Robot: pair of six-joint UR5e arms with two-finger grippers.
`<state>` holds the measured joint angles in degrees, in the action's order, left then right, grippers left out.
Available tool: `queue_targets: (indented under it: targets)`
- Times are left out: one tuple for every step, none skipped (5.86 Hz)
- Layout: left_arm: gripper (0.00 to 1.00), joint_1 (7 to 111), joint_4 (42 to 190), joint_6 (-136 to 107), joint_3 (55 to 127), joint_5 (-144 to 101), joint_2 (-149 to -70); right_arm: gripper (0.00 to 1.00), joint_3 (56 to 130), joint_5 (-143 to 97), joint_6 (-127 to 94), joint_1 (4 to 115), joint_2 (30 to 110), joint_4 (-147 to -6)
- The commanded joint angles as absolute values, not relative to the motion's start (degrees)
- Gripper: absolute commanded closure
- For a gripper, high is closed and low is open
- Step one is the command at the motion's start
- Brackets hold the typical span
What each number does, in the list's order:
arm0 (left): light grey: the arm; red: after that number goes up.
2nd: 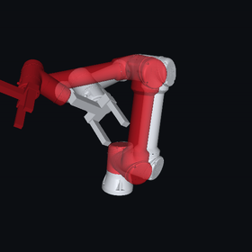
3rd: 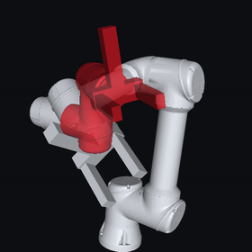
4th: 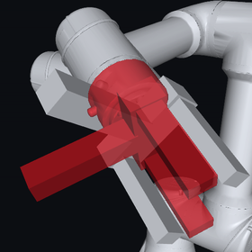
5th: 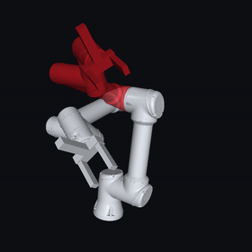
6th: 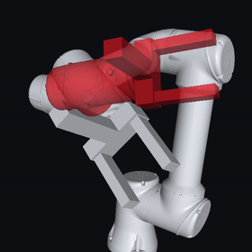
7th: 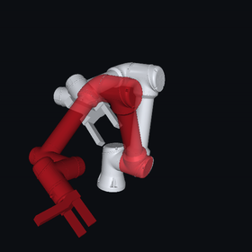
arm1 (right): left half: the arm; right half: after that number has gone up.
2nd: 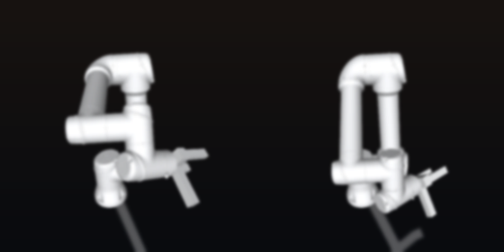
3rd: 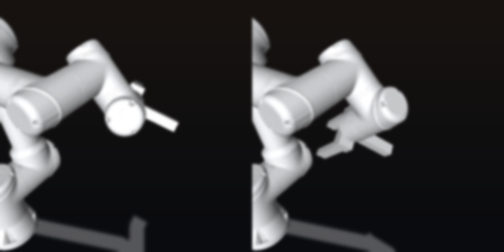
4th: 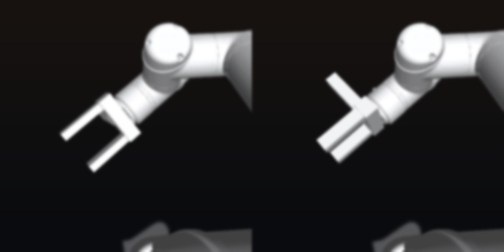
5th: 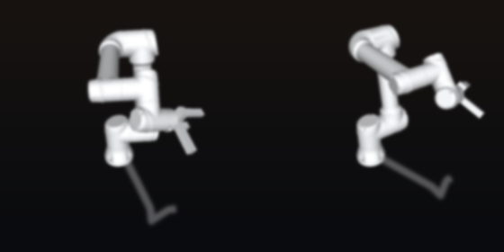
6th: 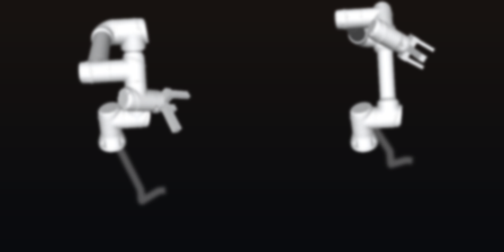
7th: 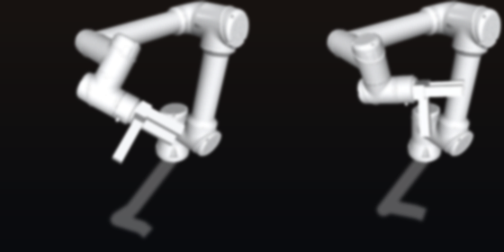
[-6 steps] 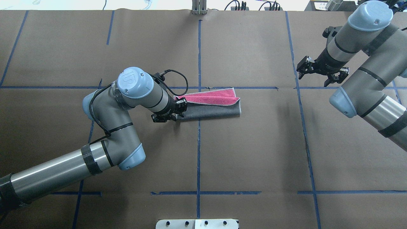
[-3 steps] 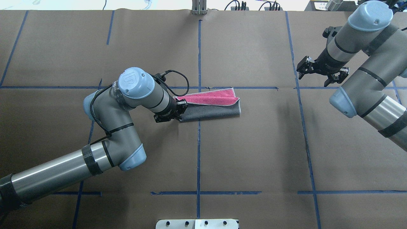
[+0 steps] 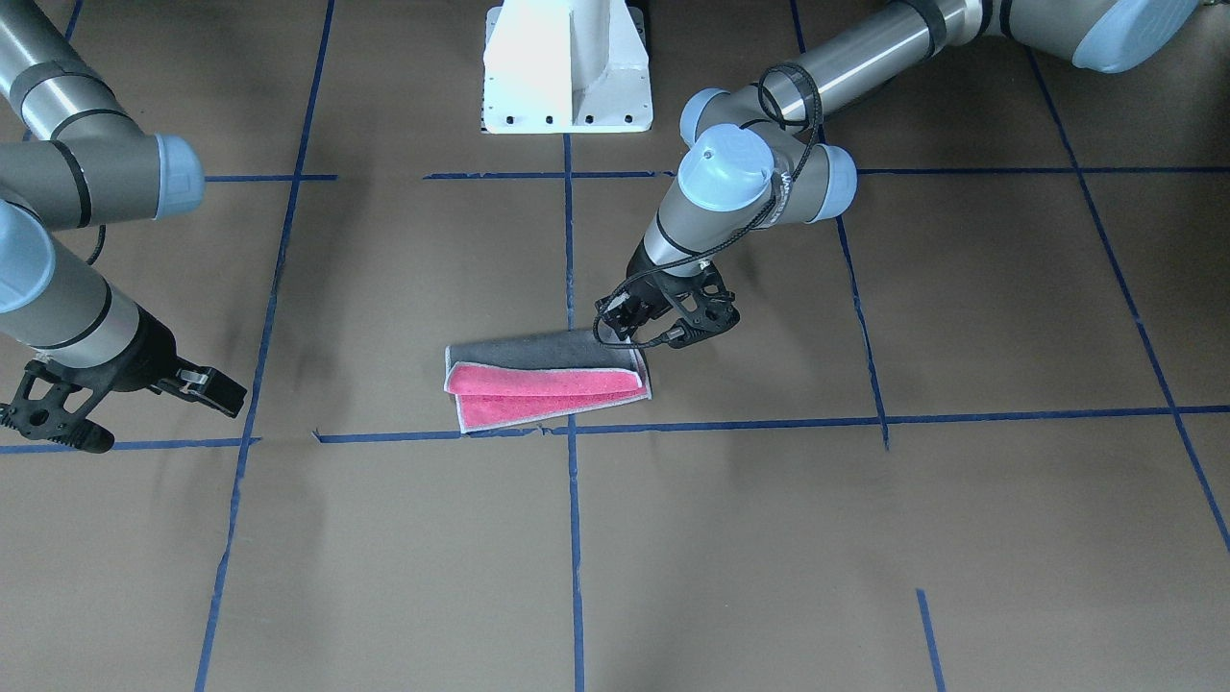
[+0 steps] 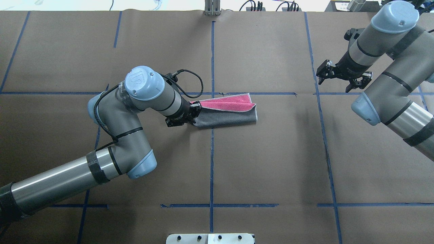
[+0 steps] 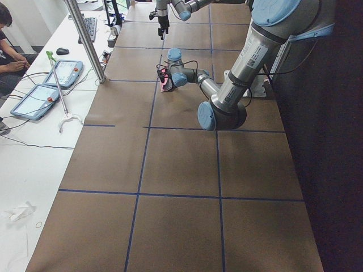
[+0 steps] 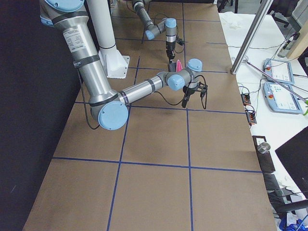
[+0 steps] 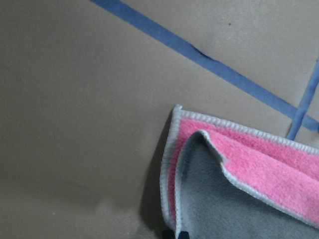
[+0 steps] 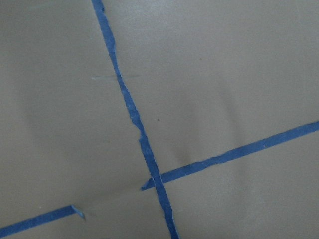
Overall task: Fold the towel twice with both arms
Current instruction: 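Grasp the end of the folded towel nearest the left gripper with the left gripper, then fold the grasped towel end over onto the other half with the left gripper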
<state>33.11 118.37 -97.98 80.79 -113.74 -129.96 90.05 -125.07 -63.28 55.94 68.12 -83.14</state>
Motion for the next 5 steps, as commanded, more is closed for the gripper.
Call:
queue_targets:
  targets:
    - [1.0,35.1,111.9,-98.0,81.7,-117.0,-133.1,0.0,90.1,-125.1,-63.3,56.0,68.1,-83.1]
    - [1.0,35.1,104.7,-97.2,81.9,-117.0,-136.8,0.0,90.1,-125.1,-63.3,56.0,68.1,-83.2]
    - [1.0,35.1,100.6,-97.0,81.7,-116.8,-140.0,0.0,90.1,-125.1,-63.2,56.0,68.1,-83.2]
    - [1.0,35.0,99.5,-97.0,81.2,-116.6,-141.7,0.0,90.2,-125.2,-63.2,56.1,68.0,-83.3]
    - [1.0,34.6,99.4,-97.0,77.4,-115.8,-145.5,0.0,90.5,-125.2,-63.2,56.2,68.1,-83.3]
